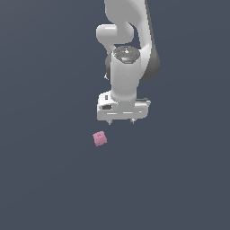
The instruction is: Pick up the object and move it to a goal position.
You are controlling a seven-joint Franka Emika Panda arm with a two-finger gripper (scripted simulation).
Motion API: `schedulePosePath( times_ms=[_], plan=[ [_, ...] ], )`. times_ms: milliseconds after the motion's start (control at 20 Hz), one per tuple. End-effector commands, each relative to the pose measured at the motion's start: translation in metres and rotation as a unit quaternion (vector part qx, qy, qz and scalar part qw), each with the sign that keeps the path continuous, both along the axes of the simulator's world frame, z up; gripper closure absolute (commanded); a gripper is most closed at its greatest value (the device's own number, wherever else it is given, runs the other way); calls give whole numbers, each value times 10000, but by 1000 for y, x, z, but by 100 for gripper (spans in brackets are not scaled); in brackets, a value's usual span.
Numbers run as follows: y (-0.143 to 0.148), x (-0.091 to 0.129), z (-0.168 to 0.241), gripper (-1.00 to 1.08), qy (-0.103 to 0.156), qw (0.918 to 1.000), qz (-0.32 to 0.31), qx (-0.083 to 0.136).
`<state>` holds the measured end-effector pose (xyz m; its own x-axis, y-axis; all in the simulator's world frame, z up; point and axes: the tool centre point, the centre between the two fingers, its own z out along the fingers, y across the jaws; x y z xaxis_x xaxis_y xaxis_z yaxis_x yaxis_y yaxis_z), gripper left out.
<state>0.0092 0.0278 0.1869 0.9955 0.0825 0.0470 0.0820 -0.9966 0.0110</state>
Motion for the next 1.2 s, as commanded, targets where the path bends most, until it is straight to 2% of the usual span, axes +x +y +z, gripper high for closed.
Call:
schedulePosePath(
  times_ms=[0,650,1150],
  plan=[
    [0,0,0,-92,0,10000,0,0],
    [-15,1,9,-92,-58,10000,54,-38],
    [-25,3,-1,-92,-23,9998,214,-46]
  ],
)
